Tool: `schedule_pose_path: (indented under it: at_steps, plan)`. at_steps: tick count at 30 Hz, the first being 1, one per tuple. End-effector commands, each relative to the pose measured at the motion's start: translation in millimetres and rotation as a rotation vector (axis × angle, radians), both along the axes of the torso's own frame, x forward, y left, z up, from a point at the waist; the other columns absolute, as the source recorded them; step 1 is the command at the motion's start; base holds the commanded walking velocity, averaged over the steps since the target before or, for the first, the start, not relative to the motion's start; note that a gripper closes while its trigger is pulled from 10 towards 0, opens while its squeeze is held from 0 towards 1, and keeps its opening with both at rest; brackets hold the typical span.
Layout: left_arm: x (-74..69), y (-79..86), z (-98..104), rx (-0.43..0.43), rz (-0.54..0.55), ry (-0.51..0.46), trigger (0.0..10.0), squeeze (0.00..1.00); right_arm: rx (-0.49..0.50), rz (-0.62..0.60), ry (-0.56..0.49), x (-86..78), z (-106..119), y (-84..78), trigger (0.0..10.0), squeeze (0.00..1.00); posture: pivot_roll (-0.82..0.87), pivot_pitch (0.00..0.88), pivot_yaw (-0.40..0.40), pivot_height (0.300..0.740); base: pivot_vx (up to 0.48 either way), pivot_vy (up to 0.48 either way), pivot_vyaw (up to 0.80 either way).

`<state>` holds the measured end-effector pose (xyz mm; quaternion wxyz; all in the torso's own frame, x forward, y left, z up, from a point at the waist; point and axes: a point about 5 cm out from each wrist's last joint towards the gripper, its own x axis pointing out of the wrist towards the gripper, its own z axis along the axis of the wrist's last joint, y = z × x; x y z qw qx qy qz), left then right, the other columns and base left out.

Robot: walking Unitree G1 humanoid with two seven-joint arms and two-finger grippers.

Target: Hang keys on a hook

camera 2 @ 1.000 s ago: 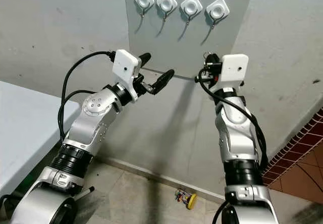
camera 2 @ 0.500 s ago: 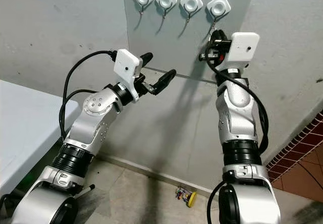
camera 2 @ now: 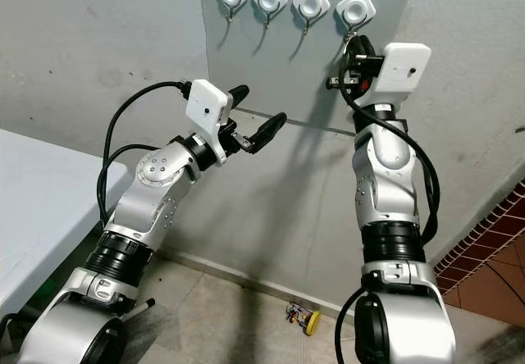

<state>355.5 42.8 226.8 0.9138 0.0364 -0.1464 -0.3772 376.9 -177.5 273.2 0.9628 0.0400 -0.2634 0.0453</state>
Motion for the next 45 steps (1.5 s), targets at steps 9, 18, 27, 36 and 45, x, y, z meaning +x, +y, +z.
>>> schedule_pose_path:
  at_steps: [9, 18, 27, 36, 45]
  plan:
    - [3.3, 0.5, 8, 0.003, 0.011, -0.027, 10.0, 0.0, 0.062, 0.0, 0.065, 8.1, 7, -2.6, 10.0, 0.0, -0.05, 0.056, -0.015, 0.711, 0.0, 0.0, 0.0]
    - [5.2, 3.6, 10, -0.003, 0.026, -0.031, 10.0, 0.0, 0.051, 0.017, 0.077, 6.9, 1, -2.3, 10.0, 0.0, -0.04, 0.053, -0.023, 0.711, 0.0, 0.0, 0.0]
    - [4.7, 5.3, 8, -0.012, 0.046, -0.027, 10.0, 0.0, 0.03, 0.021, 0.055, -0.7, -11, -1.7, 10.0, 1.0, -0.04, 0.041, -0.024, 0.711, 0.0, 0.0, 0.0]
    - [1.8, 10.7, -4, -0.024, 0.123, -0.024, 10.0, 0.0, -0.008, 0.054, 0.042, -13.4, -31, 0.8, 10.0, 1.0, -0.04, 0.028, -0.031, 0.711, 0.0, 0.0, 0.0]
    - [-1.7, 24.7, -45, -0.041, 0.19, 0.118, 10.0, 0.0, -0.013, 0.034, 0.152, -33.6, -82, 7.3, 10.0, 1.0, -0.03, 0.018, -0.031, 0.711, 0.0, 0.0, 0.0]
